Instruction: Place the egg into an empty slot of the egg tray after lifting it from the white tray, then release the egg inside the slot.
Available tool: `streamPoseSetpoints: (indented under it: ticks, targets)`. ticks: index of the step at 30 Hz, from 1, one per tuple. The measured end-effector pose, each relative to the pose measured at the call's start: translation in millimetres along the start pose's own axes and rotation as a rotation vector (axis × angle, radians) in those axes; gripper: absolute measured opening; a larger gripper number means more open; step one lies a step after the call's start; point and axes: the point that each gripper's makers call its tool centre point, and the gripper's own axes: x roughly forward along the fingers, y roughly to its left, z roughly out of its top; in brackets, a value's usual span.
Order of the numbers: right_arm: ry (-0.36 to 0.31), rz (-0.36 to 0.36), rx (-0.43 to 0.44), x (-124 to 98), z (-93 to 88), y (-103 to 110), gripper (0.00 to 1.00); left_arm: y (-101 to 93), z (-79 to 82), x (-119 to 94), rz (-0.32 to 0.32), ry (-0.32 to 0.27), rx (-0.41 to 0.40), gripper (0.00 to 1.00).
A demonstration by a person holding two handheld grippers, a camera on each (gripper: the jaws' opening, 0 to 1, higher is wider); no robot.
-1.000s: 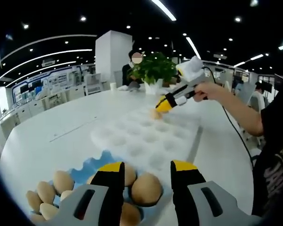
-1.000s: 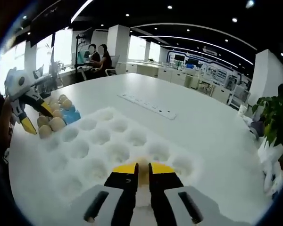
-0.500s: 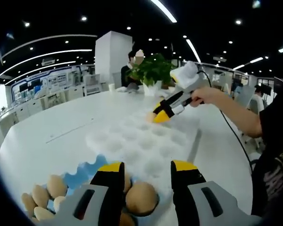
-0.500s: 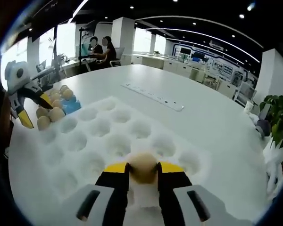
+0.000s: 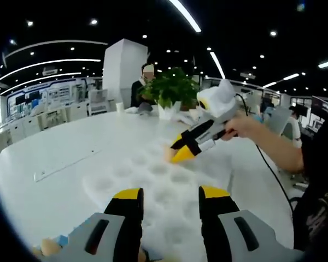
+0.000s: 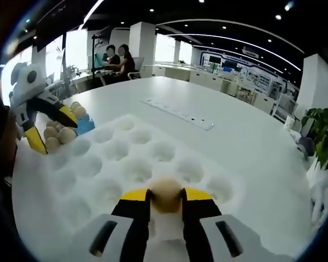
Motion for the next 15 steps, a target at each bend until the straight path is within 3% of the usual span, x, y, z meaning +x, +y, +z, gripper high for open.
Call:
streamPoseSetpoints:
  ticks: [8,11,15]
  targets:
    - [-0.027,0.0,-0.021,-2,2.1,0,0.22,-5.8,0.9,36,-0.019,0.029,0.016,0.42]
    - [-0.038,-0.002,-0.026,0,2.7,1,0.32,-7.3,-3.4,39,-0.021,0.046,0.022,0.42]
    - [-0.044,-0.002,-0.035,4,2.6,6,0.31,-12.2,-6.4,34,-0.022,0.043,0.008,0.42]
